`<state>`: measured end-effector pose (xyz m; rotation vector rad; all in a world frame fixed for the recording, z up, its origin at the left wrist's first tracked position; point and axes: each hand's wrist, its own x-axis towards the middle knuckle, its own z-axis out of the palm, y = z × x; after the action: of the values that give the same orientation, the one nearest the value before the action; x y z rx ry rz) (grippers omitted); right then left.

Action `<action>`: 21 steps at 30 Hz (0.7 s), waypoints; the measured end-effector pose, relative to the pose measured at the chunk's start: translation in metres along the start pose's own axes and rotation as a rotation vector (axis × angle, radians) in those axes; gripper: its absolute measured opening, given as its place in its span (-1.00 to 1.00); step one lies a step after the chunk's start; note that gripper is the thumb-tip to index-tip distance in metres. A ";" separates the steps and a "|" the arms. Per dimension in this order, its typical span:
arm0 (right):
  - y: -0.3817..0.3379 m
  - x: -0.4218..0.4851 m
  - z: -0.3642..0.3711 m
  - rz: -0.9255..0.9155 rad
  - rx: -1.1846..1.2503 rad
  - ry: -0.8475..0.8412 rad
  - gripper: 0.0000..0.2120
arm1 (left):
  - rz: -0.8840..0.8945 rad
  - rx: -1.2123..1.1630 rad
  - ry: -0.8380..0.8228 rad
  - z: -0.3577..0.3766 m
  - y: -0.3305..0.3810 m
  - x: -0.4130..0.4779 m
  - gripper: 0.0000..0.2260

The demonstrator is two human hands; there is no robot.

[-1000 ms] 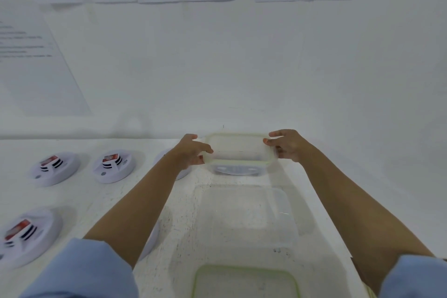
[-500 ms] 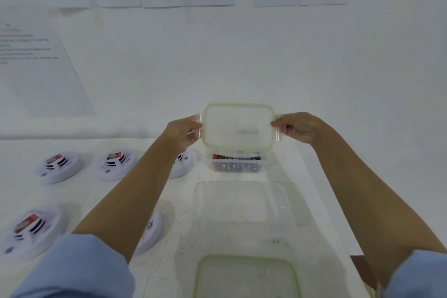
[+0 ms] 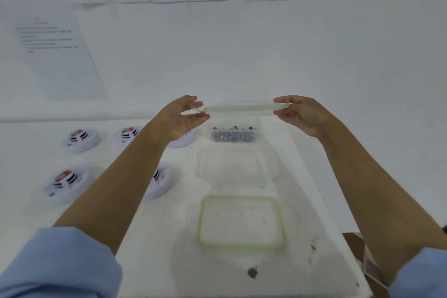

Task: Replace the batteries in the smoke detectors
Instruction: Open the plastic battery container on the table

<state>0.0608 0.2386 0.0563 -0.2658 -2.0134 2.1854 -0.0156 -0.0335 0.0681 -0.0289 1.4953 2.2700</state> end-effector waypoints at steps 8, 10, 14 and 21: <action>0.023 -0.090 0.004 0.174 0.076 -0.016 -0.78 | 0.019 0.369 -0.024 -0.013 -0.039 -0.067 -0.88; 0.033 -0.108 0.002 0.166 -0.109 -0.063 -0.88 | -0.011 0.477 -0.035 -0.018 -0.048 -0.083 -0.87; 0.049 -0.130 0.006 0.193 -0.330 -0.128 -0.76 | -0.033 0.702 -0.010 -0.027 -0.062 -0.109 -0.98; 0.072 -0.145 0.024 0.205 -0.624 -0.093 -0.68 | -0.049 1.031 0.010 -0.045 -0.097 -0.113 -0.84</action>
<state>0.1959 0.1754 -0.0107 -0.4652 -2.7858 1.6184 0.1123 -0.0787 -0.0081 0.2175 2.4291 1.2268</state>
